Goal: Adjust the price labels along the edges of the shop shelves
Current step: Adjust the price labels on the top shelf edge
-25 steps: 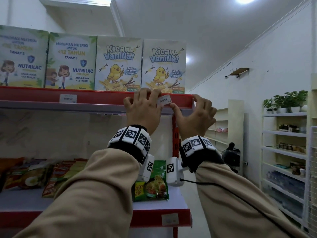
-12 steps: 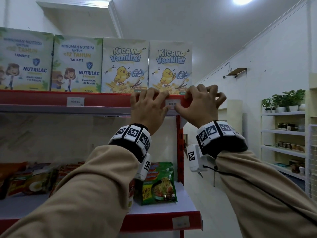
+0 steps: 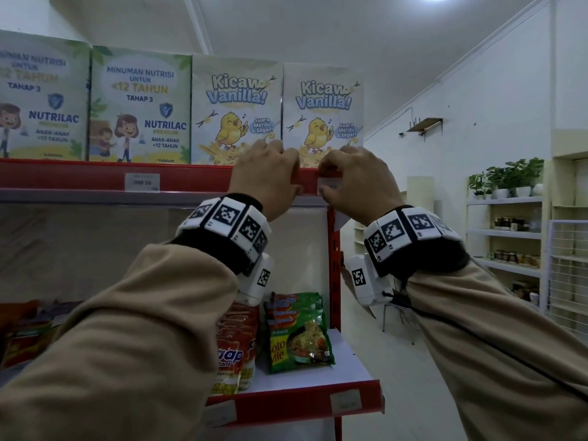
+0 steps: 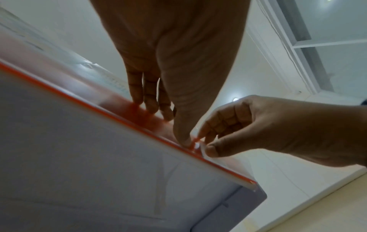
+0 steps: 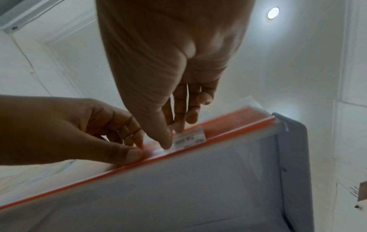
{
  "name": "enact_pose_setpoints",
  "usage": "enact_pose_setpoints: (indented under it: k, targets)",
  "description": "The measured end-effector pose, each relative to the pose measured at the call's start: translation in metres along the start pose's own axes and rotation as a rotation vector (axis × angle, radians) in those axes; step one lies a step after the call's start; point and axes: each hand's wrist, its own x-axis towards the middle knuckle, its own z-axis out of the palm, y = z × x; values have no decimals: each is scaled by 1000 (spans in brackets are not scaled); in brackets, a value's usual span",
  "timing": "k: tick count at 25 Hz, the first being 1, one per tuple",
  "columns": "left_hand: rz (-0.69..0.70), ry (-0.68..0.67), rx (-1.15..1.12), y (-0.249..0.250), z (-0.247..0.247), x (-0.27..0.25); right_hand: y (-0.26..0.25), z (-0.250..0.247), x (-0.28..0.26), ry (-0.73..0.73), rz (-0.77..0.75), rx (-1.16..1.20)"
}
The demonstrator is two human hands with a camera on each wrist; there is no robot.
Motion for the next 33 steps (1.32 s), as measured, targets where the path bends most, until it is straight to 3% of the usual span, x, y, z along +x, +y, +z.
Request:
enact_pose_setpoints:
  k: [7,22,25,29,33]
  targets:
    - [26,132,-54,-5,9,-19,-8,-3,9,-106,67,-64]
    - [-44,128,-261,-14,7,-13,-7,-22,34,-423,79,12]
    - [-55,128,-284,-13,8,-15,-3,-26,39,-313,119,190]
    - [-41,179,-331,-13,10,-15,-9,-24,33,86,255,679]
    - [-75,232,-509,-12,9,-12,-22,-6,19,160,387,1063]
